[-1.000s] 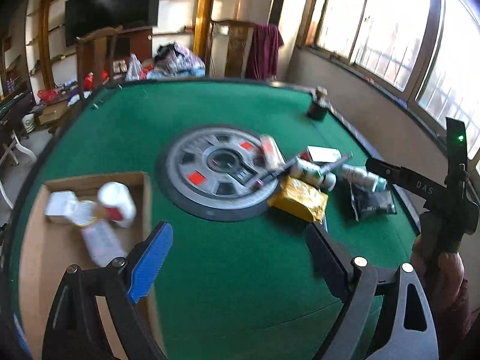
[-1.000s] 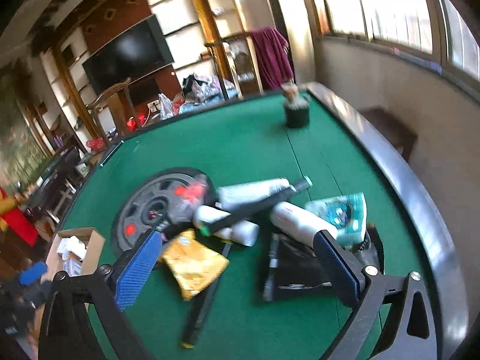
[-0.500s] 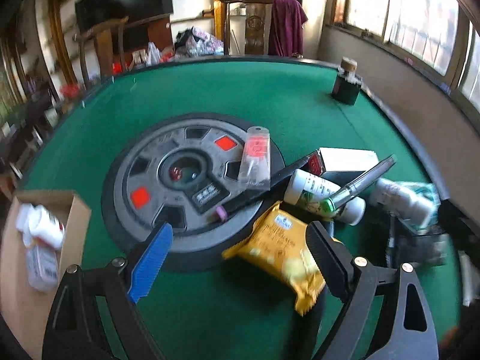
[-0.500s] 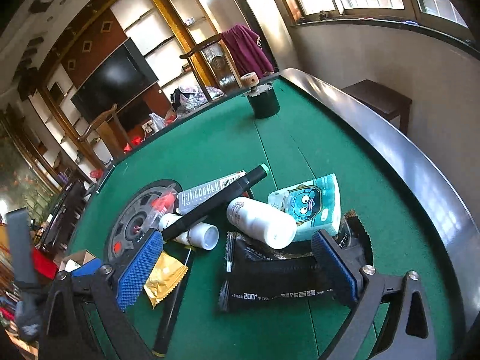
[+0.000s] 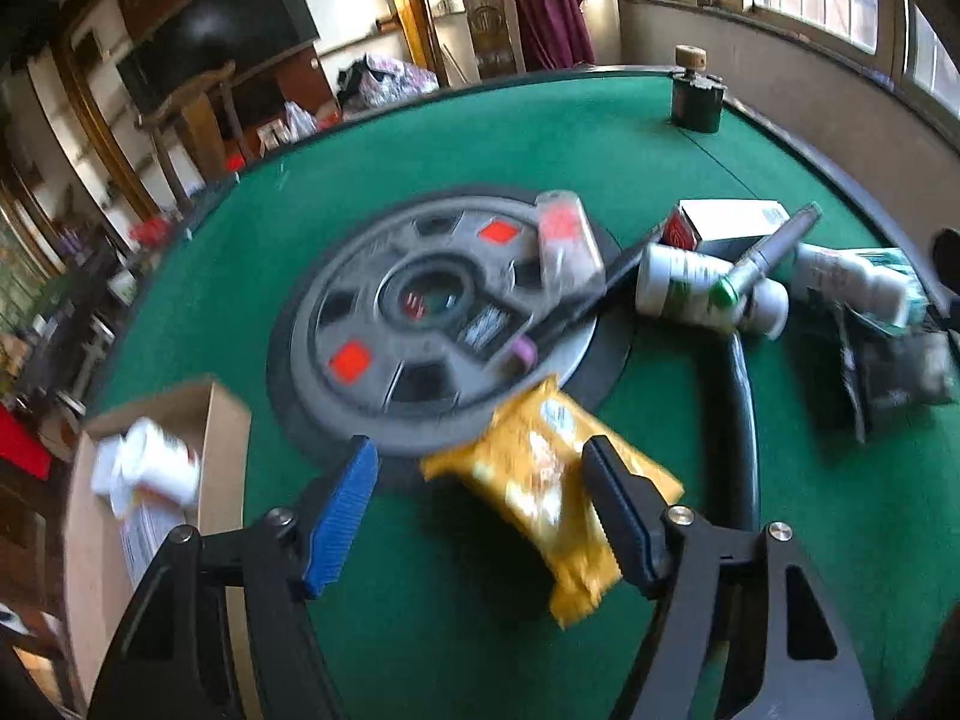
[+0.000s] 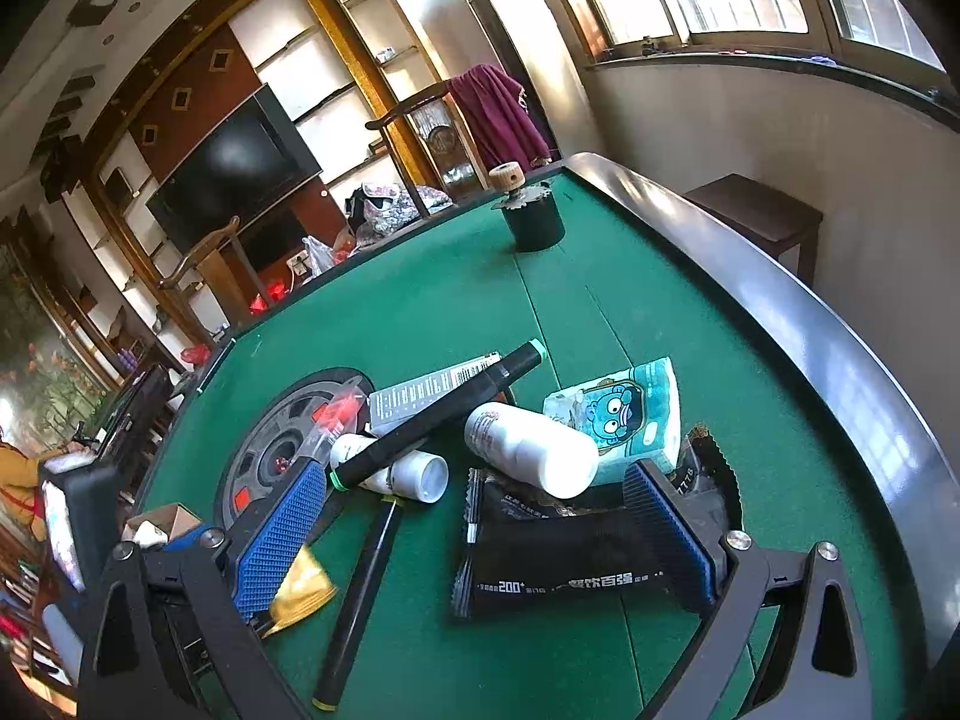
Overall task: Organize objects
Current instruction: 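Grasp the yellow cracker packet with the left tool while the right tool grasps a black marker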
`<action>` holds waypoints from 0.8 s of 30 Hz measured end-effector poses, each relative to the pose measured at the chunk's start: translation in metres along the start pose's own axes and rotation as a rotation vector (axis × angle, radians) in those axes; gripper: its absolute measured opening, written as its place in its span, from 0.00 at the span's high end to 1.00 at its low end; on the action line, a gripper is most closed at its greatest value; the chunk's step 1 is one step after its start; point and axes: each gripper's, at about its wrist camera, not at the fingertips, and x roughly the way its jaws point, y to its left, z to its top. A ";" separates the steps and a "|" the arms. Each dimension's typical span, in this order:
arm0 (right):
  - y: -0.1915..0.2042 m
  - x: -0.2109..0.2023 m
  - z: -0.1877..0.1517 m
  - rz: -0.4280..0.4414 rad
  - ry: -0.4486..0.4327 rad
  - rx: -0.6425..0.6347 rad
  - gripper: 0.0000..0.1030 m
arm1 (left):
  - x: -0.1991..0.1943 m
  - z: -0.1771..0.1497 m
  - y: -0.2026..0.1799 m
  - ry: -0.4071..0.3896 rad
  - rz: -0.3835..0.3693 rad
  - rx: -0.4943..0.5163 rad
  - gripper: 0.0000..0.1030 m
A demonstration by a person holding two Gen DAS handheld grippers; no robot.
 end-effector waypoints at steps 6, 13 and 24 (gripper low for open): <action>0.006 0.000 -0.001 -0.002 -0.010 -0.028 0.02 | -0.017 -0.015 0.026 -0.031 -0.070 -0.138 0.19; 0.012 0.005 -0.007 -0.029 0.000 -0.068 0.02 | 0.004 -0.009 0.003 0.004 -0.080 -0.183 0.18; 0.016 0.006 -0.009 -0.019 0.004 -0.084 0.02 | 0.026 -0.006 -0.016 0.032 -0.146 -0.136 0.58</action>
